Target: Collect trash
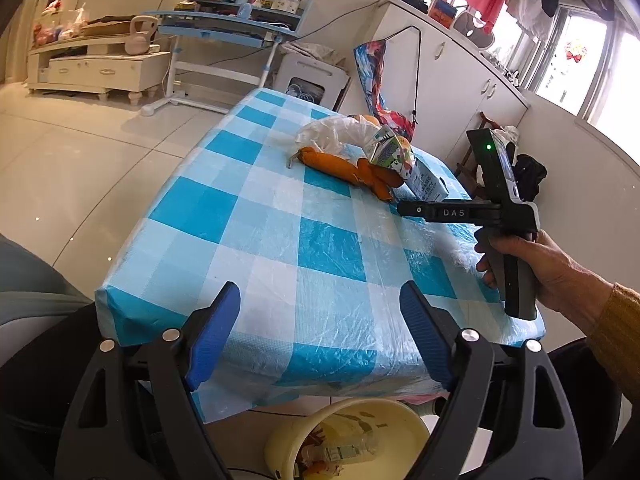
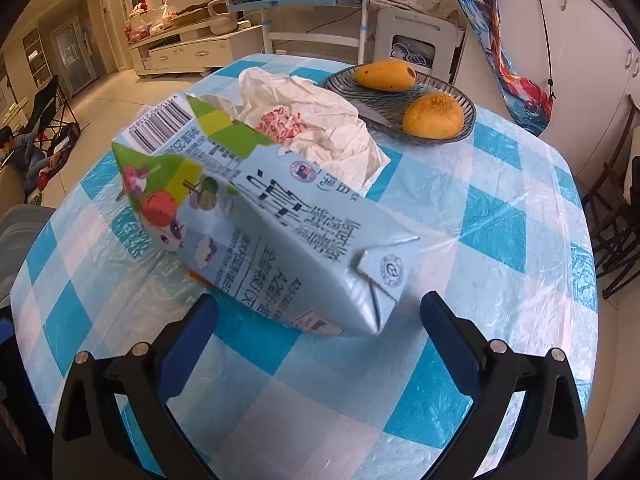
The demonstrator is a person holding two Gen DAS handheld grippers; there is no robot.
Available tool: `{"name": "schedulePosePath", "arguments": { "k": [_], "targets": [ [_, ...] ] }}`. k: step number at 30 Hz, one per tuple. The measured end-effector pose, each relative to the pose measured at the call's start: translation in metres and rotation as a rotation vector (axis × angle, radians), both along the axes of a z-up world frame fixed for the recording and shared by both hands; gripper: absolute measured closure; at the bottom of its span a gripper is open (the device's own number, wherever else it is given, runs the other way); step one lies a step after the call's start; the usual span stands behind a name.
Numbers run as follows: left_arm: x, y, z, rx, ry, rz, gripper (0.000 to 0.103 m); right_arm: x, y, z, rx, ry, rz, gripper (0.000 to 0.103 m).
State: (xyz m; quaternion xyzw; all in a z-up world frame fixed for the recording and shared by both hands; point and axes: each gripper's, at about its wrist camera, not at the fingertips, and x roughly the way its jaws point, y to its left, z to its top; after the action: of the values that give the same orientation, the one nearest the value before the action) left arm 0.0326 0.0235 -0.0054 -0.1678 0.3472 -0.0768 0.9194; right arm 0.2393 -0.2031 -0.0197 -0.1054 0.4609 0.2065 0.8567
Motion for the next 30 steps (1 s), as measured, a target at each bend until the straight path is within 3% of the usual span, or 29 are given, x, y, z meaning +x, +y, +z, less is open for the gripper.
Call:
{"name": "schedulePosePath", "arguments": {
  "k": [7, 16, 23, 30],
  "targets": [
    [-0.005, 0.005, 0.001, -0.019, -0.003, 0.032, 0.022, 0.001, -0.001, 0.000, 0.009, 0.007, 0.000, 0.006],
    [-0.009, -0.005, -0.006, 0.016, 0.018, 0.000, 0.021, 0.000, -0.001, 0.000, 0.010, 0.007, 0.000, 0.006],
    [-0.008, 0.012, -0.007, -0.075, 0.029, 0.022, 0.021, 0.001, -0.001, 0.000, 0.009, 0.007, 0.000, 0.006],
    [-0.009, 0.007, -0.005, -0.079, 0.015, 0.002, 0.021, 0.001, -0.001, 0.000, 0.009, 0.007, 0.000, 0.006]
  ]
}}
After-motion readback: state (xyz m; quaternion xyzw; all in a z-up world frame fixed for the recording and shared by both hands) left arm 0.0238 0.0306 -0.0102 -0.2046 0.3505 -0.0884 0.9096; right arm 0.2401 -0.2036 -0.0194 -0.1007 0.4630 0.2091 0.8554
